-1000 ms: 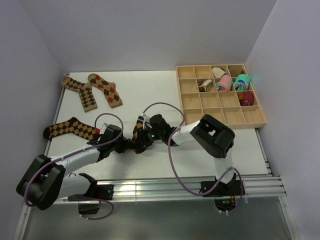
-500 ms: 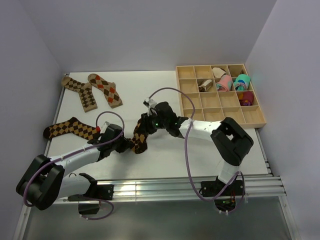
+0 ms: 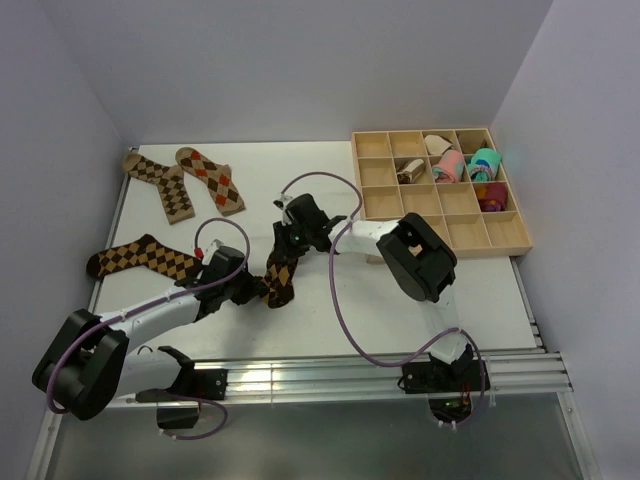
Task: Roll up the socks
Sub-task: Roll the sock at the center of the board.
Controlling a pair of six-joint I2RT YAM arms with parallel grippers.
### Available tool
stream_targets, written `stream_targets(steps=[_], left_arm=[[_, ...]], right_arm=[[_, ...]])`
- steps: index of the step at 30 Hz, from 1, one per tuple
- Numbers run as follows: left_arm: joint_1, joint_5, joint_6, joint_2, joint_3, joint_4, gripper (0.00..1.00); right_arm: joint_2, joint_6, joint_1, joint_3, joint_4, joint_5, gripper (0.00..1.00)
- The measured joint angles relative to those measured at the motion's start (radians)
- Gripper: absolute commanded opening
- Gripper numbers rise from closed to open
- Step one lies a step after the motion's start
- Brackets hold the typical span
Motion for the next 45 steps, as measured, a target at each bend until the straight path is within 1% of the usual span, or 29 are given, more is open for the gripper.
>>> stream_targets(steps=[2, 3, 7, 8, 12, 17, 21, 25, 27, 28, 29, 31, 32, 34, 38, 40, 42, 43, 45], left_arm=[[0.000, 0.008, 0.023, 0.000, 0.003, 0.000, 0.08], [0.001, 0.014, 0.038, 0.000, 0.005, 0.000, 0.06], [0.003, 0.049, 0.104, 0.000, 0.007, 0.015, 0.04], [0.003, 0.062, 0.124, 0.000, 0.008, 0.019, 0.03], [0.003, 0.108, 0.195, 0.000, 0.016, 0.033, 0.02], [0.005, 0.128, 0.257, 0.000, 0.048, 0.006, 0.02], [0.005, 0.128, 0.275, 0.009, 0.060, -0.026, 0.02], [0.008, 0.119, 0.268, 0.063, 0.068, -0.049, 0.02], [0.009, 0.119, 0.256, 0.087, 0.085, -0.056, 0.02], [0.009, 0.119, 0.251, 0.100, 0.096, -0.059, 0.02], [0.009, 0.120, 0.247, 0.112, 0.105, -0.060, 0.03], [0.009, 0.122, 0.232, 0.128, 0.116, -0.061, 0.03], [0.009, 0.124, 0.228, 0.132, 0.118, -0.061, 0.03], [0.009, 0.124, 0.223, 0.135, 0.120, -0.063, 0.03], [0.009, 0.127, 0.213, 0.145, 0.127, -0.066, 0.03], [0.009, 0.130, 0.208, 0.150, 0.130, -0.065, 0.03], [0.009, 0.132, 0.206, 0.153, 0.132, -0.065, 0.03], [0.009, 0.133, 0.206, 0.154, 0.134, -0.066, 0.03], [0.009, 0.134, 0.205, 0.157, 0.136, -0.068, 0.03]], right_arm=[[0.019, 0.000, -0.003, 0.052, -0.042, 0.007, 0.27], [0.032, -0.001, -0.006, 0.076, -0.058, 0.011, 0.28], [0.069, 0.001, -0.012, 0.142, -0.112, 0.004, 0.29], [0.074, 0.001, -0.015, 0.156, -0.130, 0.005, 0.29], [0.094, 0.001, -0.027, 0.205, -0.188, 0.004, 0.29], [0.112, 0.000, -0.031, 0.246, -0.235, 0.005, 0.31], [0.120, 0.001, -0.031, 0.266, -0.257, 0.008, 0.31], [0.121, 0.000, -0.031, 0.267, -0.258, 0.007, 0.32], [0.118, -0.002, -0.031, 0.263, -0.254, 0.006, 0.34], [0.111, -0.006, -0.031, 0.251, -0.241, 0.005, 0.35], [0.098, -0.011, -0.031, 0.232, -0.227, 0.010, 0.38], [0.040, -0.029, -0.032, 0.151, -0.195, 0.025, 0.41], [0.003, -0.042, -0.032, 0.103, -0.173, 0.037, 0.45], [-0.092, -0.067, -0.030, -0.007, -0.143, 0.061, 0.47], [-0.314, -0.124, 0.001, -0.232, -0.006, 0.118, 0.55], [-0.403, -0.163, 0.042, -0.320, 0.067, 0.152, 0.59], [-0.455, -0.200, 0.100, -0.388, 0.133, 0.183, 0.62], [-0.468, -0.223, 0.139, -0.415, 0.162, 0.206, 0.63], [-0.468, -0.253, 0.203, -0.443, 0.196, 0.234, 0.64]])
